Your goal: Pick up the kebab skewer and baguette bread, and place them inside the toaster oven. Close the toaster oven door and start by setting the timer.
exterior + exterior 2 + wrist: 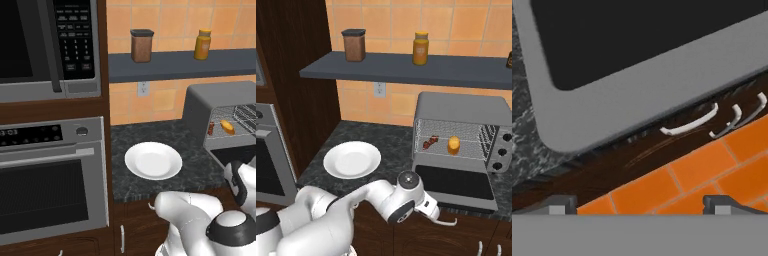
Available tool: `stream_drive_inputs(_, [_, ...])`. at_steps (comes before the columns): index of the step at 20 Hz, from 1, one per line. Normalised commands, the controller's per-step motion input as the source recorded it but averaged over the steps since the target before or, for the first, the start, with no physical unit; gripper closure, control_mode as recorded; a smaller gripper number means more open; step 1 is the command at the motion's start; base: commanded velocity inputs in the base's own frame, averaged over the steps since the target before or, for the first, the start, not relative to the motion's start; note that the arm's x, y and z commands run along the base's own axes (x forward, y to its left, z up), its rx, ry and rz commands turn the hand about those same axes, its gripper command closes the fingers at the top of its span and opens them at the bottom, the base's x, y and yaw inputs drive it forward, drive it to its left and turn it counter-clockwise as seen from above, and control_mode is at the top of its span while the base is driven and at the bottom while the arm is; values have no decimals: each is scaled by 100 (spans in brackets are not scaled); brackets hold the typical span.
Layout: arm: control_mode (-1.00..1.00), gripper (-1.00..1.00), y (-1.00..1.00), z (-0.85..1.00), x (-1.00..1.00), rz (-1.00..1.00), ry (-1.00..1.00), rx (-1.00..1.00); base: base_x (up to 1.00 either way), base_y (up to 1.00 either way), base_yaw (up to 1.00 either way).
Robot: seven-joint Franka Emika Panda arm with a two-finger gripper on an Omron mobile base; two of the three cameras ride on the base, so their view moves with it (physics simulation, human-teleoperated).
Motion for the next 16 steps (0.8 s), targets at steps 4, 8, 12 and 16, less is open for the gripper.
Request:
stream_drive_inputs(4, [-100,-100,0,-15,15,19,0,0,0,0,0])
stream_drive_inputs(8, [-100,-100,0,-22,21,16,0,0,0,0,0])
stream_drive_inputs(12, [-100,-100,-2,-33,9,13,0,0,0,0,0])
stream_drive_inputs(16, [-100,-100,-13,-6,32,5,0,0,0,0,0])
